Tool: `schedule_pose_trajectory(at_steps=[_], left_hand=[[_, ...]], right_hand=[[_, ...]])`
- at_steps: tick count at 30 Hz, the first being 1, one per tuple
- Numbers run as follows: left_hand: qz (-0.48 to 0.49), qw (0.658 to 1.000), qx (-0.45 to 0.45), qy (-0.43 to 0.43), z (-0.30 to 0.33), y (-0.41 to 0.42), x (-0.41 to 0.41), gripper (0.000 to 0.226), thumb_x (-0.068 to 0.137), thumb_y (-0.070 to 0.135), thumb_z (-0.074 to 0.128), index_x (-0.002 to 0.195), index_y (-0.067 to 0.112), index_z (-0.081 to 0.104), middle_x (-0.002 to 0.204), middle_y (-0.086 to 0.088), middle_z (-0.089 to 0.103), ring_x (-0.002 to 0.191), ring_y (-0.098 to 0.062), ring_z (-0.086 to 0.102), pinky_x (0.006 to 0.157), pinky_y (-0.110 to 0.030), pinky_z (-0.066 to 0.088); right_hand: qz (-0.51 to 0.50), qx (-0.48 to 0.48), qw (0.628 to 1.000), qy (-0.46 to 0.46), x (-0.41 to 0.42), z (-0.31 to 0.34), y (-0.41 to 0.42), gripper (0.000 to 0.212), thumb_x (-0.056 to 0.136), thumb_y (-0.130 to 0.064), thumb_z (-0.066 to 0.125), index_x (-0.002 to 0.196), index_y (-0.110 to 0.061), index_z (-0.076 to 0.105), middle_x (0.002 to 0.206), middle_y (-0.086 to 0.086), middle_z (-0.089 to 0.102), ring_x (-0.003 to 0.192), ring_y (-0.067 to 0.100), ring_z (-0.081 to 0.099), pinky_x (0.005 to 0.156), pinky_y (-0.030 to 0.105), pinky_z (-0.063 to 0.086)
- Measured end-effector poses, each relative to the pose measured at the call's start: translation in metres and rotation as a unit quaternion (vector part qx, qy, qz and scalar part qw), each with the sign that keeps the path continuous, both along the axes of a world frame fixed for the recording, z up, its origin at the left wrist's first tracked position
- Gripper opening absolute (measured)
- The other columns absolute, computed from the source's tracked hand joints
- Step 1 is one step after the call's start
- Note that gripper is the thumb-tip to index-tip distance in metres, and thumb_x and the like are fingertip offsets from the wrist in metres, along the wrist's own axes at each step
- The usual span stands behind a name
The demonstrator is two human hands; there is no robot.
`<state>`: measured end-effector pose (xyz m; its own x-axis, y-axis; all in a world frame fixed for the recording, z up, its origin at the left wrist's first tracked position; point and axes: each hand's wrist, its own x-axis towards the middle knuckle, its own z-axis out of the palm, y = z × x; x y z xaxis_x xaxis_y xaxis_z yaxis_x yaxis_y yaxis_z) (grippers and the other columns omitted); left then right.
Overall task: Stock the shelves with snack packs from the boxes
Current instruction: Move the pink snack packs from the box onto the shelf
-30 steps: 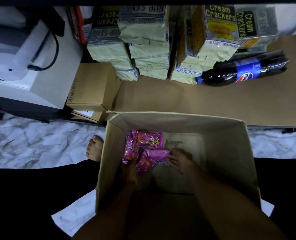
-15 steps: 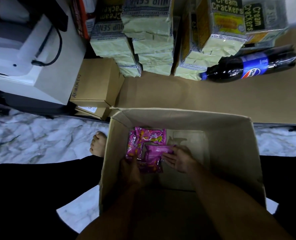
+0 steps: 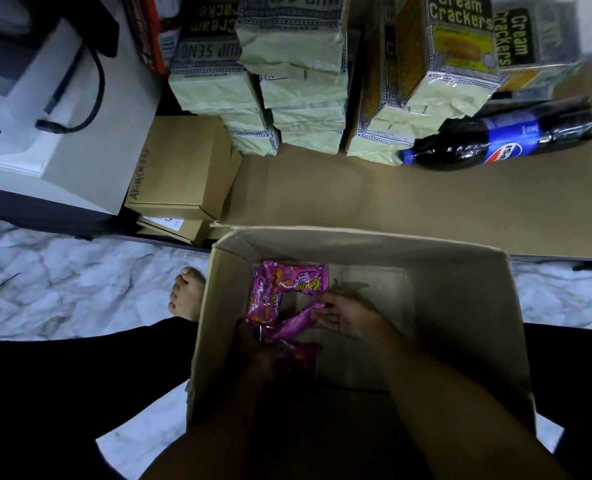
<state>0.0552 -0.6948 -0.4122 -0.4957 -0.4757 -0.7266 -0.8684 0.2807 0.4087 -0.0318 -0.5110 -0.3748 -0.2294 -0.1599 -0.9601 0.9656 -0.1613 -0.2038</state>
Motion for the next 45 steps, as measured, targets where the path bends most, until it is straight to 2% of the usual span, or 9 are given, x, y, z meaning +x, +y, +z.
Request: schedule_pose_trajectory(at_steps=[7,10,12,14,20,27,32,38,45], left_hand=[[-0.049,0.997,0.011,-0.066,-0.012,-0.008,-0.009,0.055,0.075,0.008,0.080,0.125,0.000,0.060,0.130,-0.017,0.058,0.120,-0.033,0.054,0.104,-0.044,0.042],[-0.043,0.998,-0.005,-0.055,-0.017,-0.021,-0.012,0.054,0.078,0.015,0.076,0.128,0.003,0.059,0.132,-0.019,0.058,0.121,-0.036,0.053,0.104,-0.046,0.042],[-0.054,0.997,-0.008,-0.053,-0.001,-0.021,-0.021,0.051,0.078,0.010,0.073,0.126,-0.001,0.060,0.128,-0.022,0.059,0.118,-0.038,0.055,0.101,-0.047,0.045],[-0.072,0.996,0.001,-0.043,0.015,-0.013,-0.025,0.047,0.081,0.007,0.071,0.125,-0.003,0.059,0.126,-0.023,0.060,0.117,-0.038,0.056,0.098,-0.044,0.046],[-0.082,0.996,0.032,-0.024,0.036,0.012,-0.020,0.057,0.087,0.008,0.067,0.139,0.005,0.046,0.139,-0.019,0.050,0.130,-0.038,0.045,0.108,-0.045,0.038],[-0.063,0.996,0.059,0.003,0.034,0.010,-0.027,0.053,0.084,0.002,0.069,0.133,0.004,0.051,0.134,-0.018,0.055,0.126,-0.034,0.050,0.106,-0.047,0.041],[-0.060,0.996,0.064,-0.007,0.030,0.016,-0.031,0.048,0.086,0.000,0.066,0.132,0.004,0.053,0.133,-0.016,0.056,0.126,-0.035,0.050,0.106,-0.048,0.041],[-0.060,0.997,0.041,-0.032,0.029,0.006,-0.029,0.045,0.087,-0.001,0.064,0.130,0.002,0.054,0.133,-0.017,0.056,0.126,-0.034,0.050,0.107,-0.042,0.039],[-0.087,0.995,0.055,-0.008,0.040,0.011,-0.027,0.040,0.087,0.008,0.066,0.126,0.009,0.059,0.121,-0.013,0.064,0.115,-0.034,0.058,0.100,-0.042,0.046]], right_hand=[[0.101,0.114,0.984,0.092,0.014,0.001,0.029,0.041,0.096,0.005,0.041,0.110,-0.030,0.057,0.062,0.002,0.065,0.046,0.015,0.054,0.046,0.024,0.049],[0.172,0.141,0.965,0.141,0.029,0.001,0.040,0.044,0.096,0.001,0.047,0.112,-0.040,0.052,0.092,-0.001,0.068,0.057,0.014,0.057,0.047,0.022,0.050],[0.205,0.186,0.942,0.190,0.040,-0.005,0.050,0.045,0.091,0.001,0.058,0.122,-0.032,0.056,0.115,0.002,0.068,0.082,0.015,0.065,0.066,0.022,0.055],[0.187,0.226,0.936,0.192,0.052,-0.011,0.059,0.044,0.084,0.000,0.068,0.123,-0.018,0.060,0.117,0.003,0.067,0.106,0.021,0.063,0.088,0.034,0.054],[-0.035,0.374,0.926,0.029,0.065,-0.004,0.075,0.030,0.081,-0.027,0.075,0.104,-0.008,0.066,0.108,0.012,0.069,0.091,0.026,0.065,0.081,0.042,0.057],[-0.157,0.096,0.979,-0.091,0.061,0.004,0.035,0.033,0.086,-0.042,0.069,0.095,-0.015,0.053,0.100,0.011,0.061,0.099,0.033,0.057,0.096,0.056,0.044],[-0.165,0.184,0.968,-0.043,0.056,-0.017,0.034,0.032,0.092,-0.027,0.064,0.117,-0.009,0.058,0.096,0.008,0.065,0.088,0.025,0.062,0.079,0.038,0.051],[0.018,0.272,0.951,0.144,0.055,-0.028,0.012,0.057,0.100,-0.013,0.049,0.152,-0.018,0.025,0.146,0.011,0.045,0.131,0.033,0.045,0.107,0.042,0.041],[0.033,0.235,0.941,0.240,0.074,0.002,0.041,0.059,0.087,0.001,0.066,0.139,-0.017,0.044,0.127,0.004,0.059,0.112,0.023,0.060,0.084,0.030,0.053]])
